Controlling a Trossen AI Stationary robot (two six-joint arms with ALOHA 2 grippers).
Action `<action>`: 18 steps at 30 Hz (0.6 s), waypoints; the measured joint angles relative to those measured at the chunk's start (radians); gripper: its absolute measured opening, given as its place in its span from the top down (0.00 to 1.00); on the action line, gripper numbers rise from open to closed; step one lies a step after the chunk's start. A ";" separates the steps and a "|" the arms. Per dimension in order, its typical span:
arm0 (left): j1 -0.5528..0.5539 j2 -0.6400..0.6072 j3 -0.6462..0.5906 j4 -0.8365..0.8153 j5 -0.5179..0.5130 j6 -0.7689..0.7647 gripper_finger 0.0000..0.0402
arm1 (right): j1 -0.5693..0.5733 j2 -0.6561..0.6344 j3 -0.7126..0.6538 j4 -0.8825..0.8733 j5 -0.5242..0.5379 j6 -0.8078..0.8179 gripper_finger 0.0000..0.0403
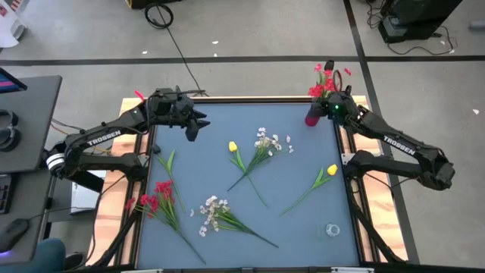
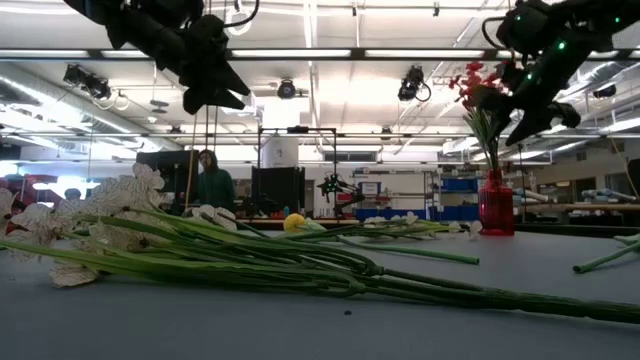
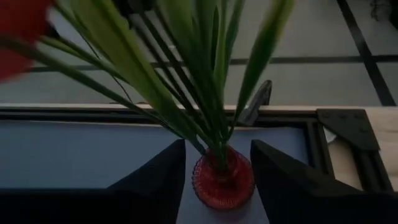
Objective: Sort flowers into vase by color
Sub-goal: Put the top red flowers into the red glass vase, then put the black tulip into the red glass vase
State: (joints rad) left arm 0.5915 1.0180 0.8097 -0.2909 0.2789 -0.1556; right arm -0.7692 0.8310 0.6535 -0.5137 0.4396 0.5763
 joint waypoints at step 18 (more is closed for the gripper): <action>-0.081 0.000 0.000 -0.351 -0.006 -0.540 0.51 | 0.096 0.002 0.218 -0.490 -0.472 0.288 0.58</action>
State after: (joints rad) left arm 0.5105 1.0180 0.8097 -0.6417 0.2732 -0.6956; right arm -0.6732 0.8333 0.8715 -1.0035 -0.0322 0.8642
